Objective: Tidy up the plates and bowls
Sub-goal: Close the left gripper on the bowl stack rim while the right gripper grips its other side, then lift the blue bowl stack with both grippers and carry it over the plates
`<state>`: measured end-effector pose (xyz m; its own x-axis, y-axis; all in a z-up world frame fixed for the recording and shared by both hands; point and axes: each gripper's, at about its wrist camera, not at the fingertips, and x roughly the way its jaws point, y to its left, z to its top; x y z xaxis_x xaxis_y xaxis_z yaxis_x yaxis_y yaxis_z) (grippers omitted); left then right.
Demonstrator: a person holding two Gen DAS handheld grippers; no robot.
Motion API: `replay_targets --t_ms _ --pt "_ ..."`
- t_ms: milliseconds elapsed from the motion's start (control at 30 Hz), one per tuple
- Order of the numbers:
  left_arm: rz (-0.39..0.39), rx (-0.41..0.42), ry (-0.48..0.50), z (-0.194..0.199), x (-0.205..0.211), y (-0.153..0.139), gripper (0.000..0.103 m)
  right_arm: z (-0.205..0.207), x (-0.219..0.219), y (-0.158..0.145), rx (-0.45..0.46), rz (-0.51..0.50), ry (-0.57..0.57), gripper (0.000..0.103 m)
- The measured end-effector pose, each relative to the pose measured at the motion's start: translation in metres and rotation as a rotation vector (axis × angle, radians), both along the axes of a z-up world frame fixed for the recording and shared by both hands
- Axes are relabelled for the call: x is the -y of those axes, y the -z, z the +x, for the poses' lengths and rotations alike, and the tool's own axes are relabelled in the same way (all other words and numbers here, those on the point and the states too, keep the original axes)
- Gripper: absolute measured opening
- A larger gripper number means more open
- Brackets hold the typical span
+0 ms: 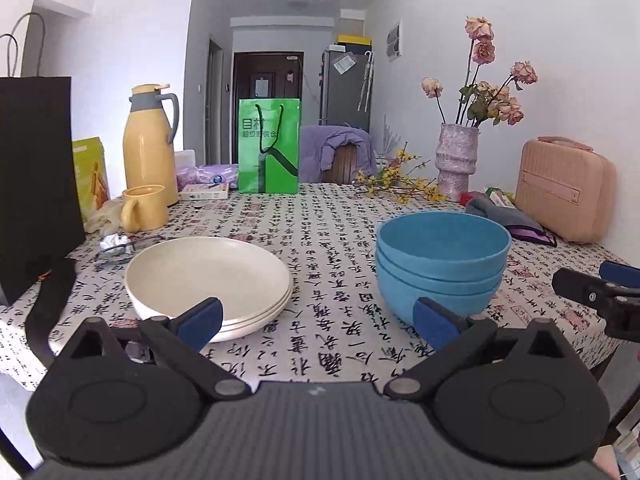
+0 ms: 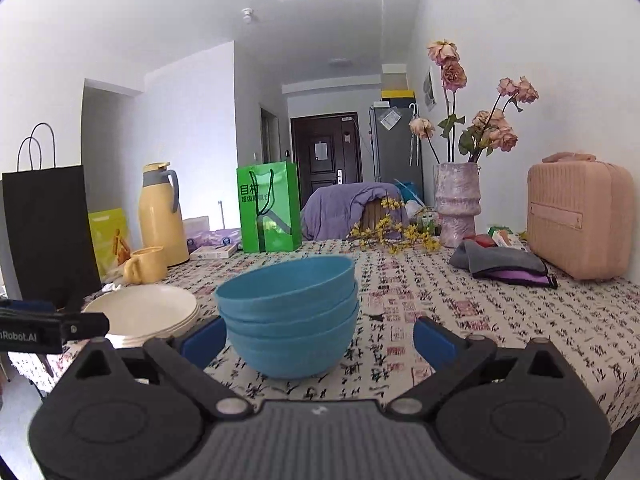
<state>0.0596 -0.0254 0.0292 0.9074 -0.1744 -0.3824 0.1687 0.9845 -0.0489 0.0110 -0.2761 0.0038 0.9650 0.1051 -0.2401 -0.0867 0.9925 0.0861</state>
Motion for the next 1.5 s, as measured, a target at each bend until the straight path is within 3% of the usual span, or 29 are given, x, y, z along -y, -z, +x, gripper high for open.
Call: replay_targets --t_ms 100,200,367,500,667,700,767,833,933,1033,1167,1500 --pt "-0.05 -0.037 0.049 0.035 0.006 -0.01 0.103 0.03 0.014 -0.017 -0.019 0.053 -0.012 0.1" --pt "-0.133 -0.112 0.109 0.08 0.011 -0.019 0.103 0.076 0.029 -0.032 -0.122 0.136 -0.052 0.1" --pt "-0.252 -0.339 0.225 0.158 0.027 -0.011 0.103 0.158 0.044 -0.036 -0.322 0.24 -0.146 0.098" --pt "-0.243 -0.47 0.276 0.197 0.042 0.013 0.102 0.203 0.051 -0.019 -0.459 0.284 -0.18 0.096" --pt "-0.324 -0.676 0.335 0.228 0.05 0.048 0.084 0.235 0.065 0.017 -0.637 0.439 -0.213 0.073" --pt "-0.34 -0.706 0.342 0.231 0.049 0.054 0.072 0.238 0.067 0.025 -0.666 0.467 -0.221 0.069" --pt "-0.358 -0.744 0.337 0.235 0.048 0.063 0.063 0.241 0.068 0.037 -0.713 0.505 -0.235 0.055" --pt "-0.376 -0.747 0.326 0.238 0.045 0.064 0.059 0.241 0.07 0.043 -0.711 0.523 -0.244 0.055" --pt "-0.388 -0.722 0.296 0.24 0.042 0.062 0.051 0.243 0.074 0.045 -0.71 0.539 -0.232 0.047" --pt "-0.36 -0.667 0.285 0.234 0.045 0.051 0.045 0.242 0.074 0.042 -0.711 0.49 -0.204 0.029" --pt "-0.35 -0.646 0.274 0.231 0.049 0.049 0.045 0.241 0.079 0.042 -0.711 0.485 -0.199 0.028" --pt "-0.427 -0.635 0.255 0.226 0.034 0.038 0.043 0.241 0.066 0.017 -0.681 0.442 -0.194 0.028"
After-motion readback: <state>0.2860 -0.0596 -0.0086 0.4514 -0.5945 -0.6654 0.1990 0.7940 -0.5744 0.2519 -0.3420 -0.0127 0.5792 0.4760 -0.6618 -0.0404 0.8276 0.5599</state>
